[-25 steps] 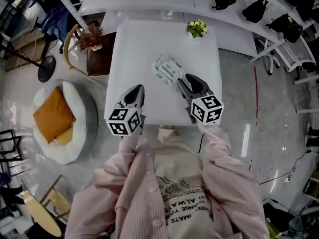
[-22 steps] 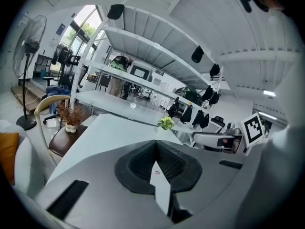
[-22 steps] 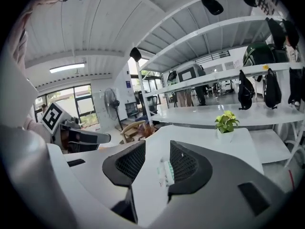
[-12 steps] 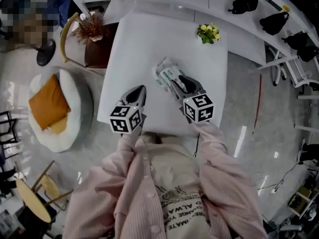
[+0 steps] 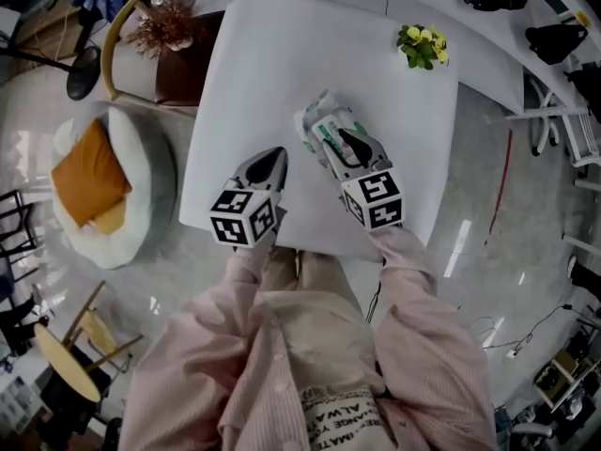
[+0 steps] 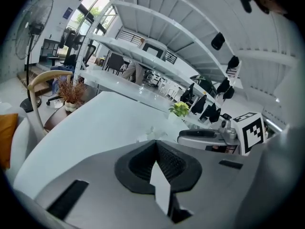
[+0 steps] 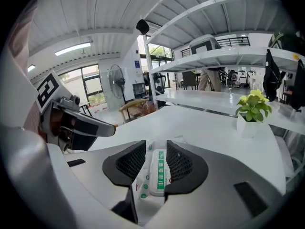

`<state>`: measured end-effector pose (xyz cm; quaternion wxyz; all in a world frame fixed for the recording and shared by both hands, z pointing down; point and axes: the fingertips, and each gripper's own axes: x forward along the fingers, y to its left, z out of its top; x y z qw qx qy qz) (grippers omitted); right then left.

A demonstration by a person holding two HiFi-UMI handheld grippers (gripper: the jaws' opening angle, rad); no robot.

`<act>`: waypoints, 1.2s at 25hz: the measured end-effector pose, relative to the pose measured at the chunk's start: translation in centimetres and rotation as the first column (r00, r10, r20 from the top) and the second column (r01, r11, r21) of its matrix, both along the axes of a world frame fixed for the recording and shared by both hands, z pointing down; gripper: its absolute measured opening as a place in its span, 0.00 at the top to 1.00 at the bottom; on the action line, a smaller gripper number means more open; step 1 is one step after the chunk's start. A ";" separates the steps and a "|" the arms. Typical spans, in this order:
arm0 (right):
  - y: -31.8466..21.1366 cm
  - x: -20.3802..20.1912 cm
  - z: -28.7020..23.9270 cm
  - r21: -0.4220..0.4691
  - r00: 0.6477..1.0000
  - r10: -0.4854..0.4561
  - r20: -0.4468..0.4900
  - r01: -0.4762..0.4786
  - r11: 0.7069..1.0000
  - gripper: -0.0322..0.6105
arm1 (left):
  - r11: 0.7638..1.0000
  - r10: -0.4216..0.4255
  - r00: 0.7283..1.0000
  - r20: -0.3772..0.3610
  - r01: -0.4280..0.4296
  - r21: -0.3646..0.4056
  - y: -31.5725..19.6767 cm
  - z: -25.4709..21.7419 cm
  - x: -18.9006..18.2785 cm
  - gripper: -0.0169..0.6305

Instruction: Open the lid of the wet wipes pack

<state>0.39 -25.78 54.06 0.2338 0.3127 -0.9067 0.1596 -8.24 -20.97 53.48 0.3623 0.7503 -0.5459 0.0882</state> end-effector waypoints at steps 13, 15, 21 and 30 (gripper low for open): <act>0.9 -1.2 4.0 0.111 0.976 -0.104 -0.193 0.127 0.986 0.75 | 0.999 -0.034 0.996 -0.077 0.033 -0.017 -0.5 3.9 -0.2 0.97; 1.0 -1.1 4.4 0.122 0.971 -0.109 -0.214 0.137 0.983 0.75 | 0.999 -0.038 0.996 -0.086 0.037 -0.015 -0.5 4.1 -0.1 0.97; 1.0 -1.2 5.4 0.154 0.949 -0.108 -0.297 0.159 0.975 0.76 | 0.999 -0.045 0.994 -0.104 0.044 -0.009 -0.7 4.8 0.1 0.97; 0.8 -1.1 6.0 0.056 0.955 -0.099 -0.281 0.120 0.991 0.79 | 0.999 -0.032 0.995 -0.098 0.031 -0.013 -0.1 5.3 0.6 0.97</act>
